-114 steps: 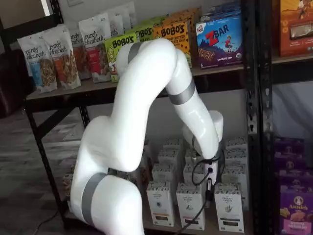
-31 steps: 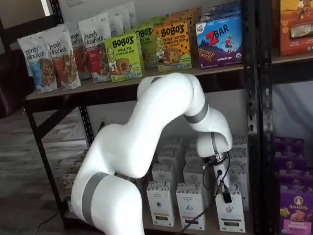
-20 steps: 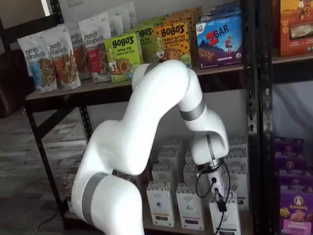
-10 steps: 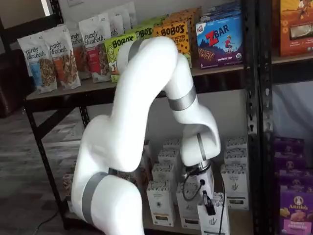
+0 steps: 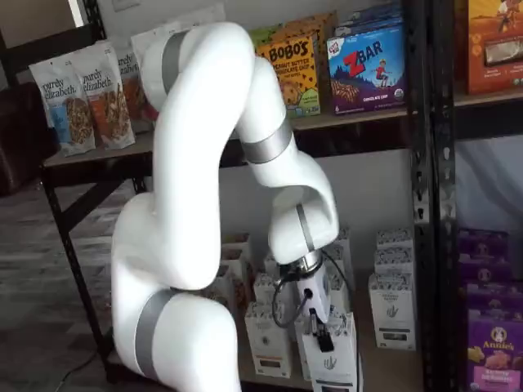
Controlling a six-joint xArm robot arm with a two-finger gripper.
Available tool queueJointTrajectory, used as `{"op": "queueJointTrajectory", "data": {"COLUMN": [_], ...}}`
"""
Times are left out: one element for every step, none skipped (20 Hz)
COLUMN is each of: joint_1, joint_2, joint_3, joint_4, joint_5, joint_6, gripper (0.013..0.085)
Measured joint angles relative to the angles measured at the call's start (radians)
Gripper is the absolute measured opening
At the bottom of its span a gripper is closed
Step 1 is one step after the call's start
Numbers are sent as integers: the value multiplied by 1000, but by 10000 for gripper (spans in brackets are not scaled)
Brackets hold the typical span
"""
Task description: Pick up the white box with a green strip in the middle, on the bottom shelf, the sixth box from the left
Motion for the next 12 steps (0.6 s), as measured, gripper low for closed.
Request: {"op": "queueJointTrajectory", "data": {"joint_1": [14, 28, 41, 54, 64, 72, 78, 83, 87, 91, 94, 96], "joint_2": [-37, -77, -116, -156, -191, -222, -251, -275, -291, -309, -322, -332], "joint_3": [27, 54, 78, 102, 120, 136, 150, 160, 166, 170, 173, 174], "joint_4": [32, 68, 96, 124, 151, 175, 199, 225, 246, 271, 291, 307], "joint_5": [11, 26, 41, 58, 74, 89, 105, 120, 132, 148, 161, 173], "joint_6": [-18, -40, -55, -72, -89, -106, -123, -144, -160, -180, -197, -209], "gripper": [530, 530, 530, 530, 530, 530, 530, 530, 530, 530, 530, 530]}}
